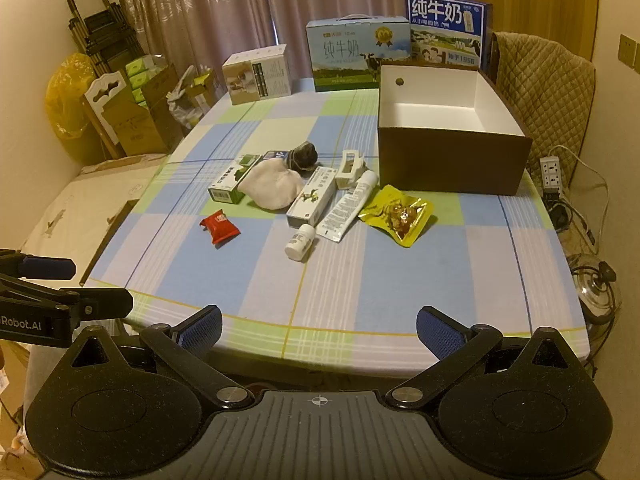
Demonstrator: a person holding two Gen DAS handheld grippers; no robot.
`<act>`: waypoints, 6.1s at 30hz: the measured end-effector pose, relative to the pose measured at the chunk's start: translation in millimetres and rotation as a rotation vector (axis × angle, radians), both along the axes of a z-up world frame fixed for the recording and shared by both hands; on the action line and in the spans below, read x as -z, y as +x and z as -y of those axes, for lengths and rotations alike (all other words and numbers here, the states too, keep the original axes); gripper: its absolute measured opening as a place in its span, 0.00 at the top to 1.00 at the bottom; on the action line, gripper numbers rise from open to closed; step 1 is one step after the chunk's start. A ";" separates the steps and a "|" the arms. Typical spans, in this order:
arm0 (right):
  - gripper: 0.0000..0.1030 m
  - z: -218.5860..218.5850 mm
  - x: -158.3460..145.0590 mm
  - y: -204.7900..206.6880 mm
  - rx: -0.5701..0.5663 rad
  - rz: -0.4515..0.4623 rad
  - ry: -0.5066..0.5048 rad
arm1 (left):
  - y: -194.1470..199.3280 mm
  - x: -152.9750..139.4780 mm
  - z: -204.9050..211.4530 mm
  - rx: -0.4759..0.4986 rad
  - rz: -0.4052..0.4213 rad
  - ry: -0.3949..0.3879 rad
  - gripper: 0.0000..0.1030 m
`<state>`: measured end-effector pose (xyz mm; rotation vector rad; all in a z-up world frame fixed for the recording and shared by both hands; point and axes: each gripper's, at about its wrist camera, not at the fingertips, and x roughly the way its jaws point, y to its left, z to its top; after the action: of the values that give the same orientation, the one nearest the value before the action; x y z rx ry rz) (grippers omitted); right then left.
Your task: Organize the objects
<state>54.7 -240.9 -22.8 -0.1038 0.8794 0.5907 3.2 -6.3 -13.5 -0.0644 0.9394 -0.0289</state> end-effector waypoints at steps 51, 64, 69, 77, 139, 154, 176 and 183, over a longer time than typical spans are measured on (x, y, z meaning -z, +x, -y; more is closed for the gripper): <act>0.02 5.0 13.3 13.8 -0.007 -0.030 -0.002 | 20.0 10.6 -3.2 0.008 -0.020 0.001 0.04; 0.02 1.8 22.5 32.7 -0.012 -0.038 -0.010 | 41.2 19.7 -9.7 -0.009 -0.029 0.012 0.04; 0.02 -0.3 27.6 39.5 -0.015 -0.043 -0.012 | 48.5 24.7 -12.2 -0.012 -0.033 0.013 0.04; 0.02 -3.3 36.9 54.1 -0.024 -0.029 -0.007 | 64.9 37.0 -21.0 -0.015 -0.040 0.019 0.04; 0.03 -15.5 115.9 230.0 0.019 -0.002 0.036 | 208.0 149.1 -96.5 -0.211 -0.050 0.173 0.33; 0.03 -18.2 120.5 231.0 -0.007 -0.007 0.036 | 217.2 159.4 -100.1 -0.187 -0.069 0.124 0.76; 0.24 -47.3 161.4 247.6 -0.463 0.124 -0.237 | 217.7 159.3 -106.4 -0.236 -0.084 0.057 0.74; 0.32 -48.1 155.4 225.8 -0.464 0.030 -0.270 | 216.5 158.8 -106.3 -0.237 -0.086 0.044 0.74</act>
<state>280.5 -192.8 -178.2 -0.5710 0.9076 0.8954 219.7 100.0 -172.3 -0.1368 1.0132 0.2146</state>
